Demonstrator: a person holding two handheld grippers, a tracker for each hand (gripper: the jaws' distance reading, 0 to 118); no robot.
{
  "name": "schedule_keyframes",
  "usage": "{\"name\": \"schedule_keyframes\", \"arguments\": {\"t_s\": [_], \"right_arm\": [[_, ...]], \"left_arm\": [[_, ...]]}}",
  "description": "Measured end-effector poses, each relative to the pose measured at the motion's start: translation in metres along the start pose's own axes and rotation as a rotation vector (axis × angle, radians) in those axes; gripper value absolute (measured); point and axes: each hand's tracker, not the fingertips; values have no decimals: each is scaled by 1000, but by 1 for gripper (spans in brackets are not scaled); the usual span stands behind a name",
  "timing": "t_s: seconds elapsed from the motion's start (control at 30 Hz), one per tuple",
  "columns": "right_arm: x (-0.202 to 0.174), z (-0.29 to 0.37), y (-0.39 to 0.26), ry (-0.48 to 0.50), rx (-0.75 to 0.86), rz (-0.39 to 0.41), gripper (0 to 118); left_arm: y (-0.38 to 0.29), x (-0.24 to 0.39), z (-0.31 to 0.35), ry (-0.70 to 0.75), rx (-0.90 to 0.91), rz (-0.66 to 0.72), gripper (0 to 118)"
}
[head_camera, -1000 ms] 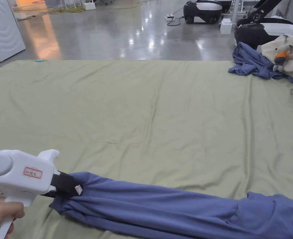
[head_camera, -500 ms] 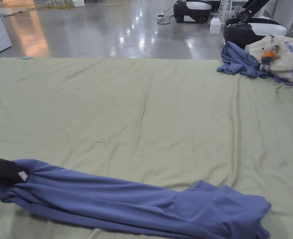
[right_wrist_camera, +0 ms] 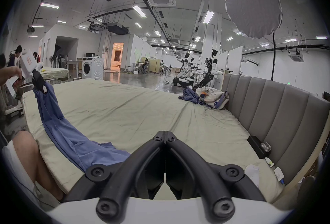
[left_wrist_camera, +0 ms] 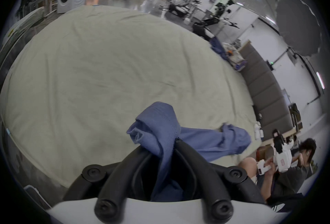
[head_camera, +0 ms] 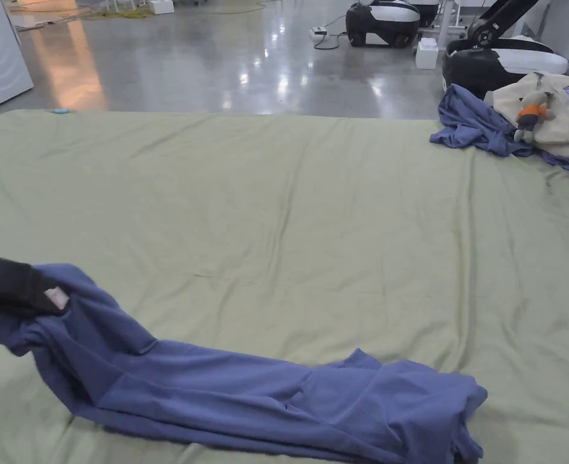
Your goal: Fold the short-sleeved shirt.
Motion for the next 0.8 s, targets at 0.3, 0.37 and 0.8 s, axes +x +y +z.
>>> {"name": "schedule_keyframes", "arguments": {"t_s": [0.3,0.37,0.8], "right_arm": [[-1,2,2,14,0,-6,2],[-2,2,3,14,2,2,2],[-1,-1,-1,22,-12,-1,2]], "left_arm": [[-19,103,-77,-129,-65,-67,7],[-23,113,-101,-165,-112,-76,7],[-47,121,-154,-161,-130,-166,32]]}}
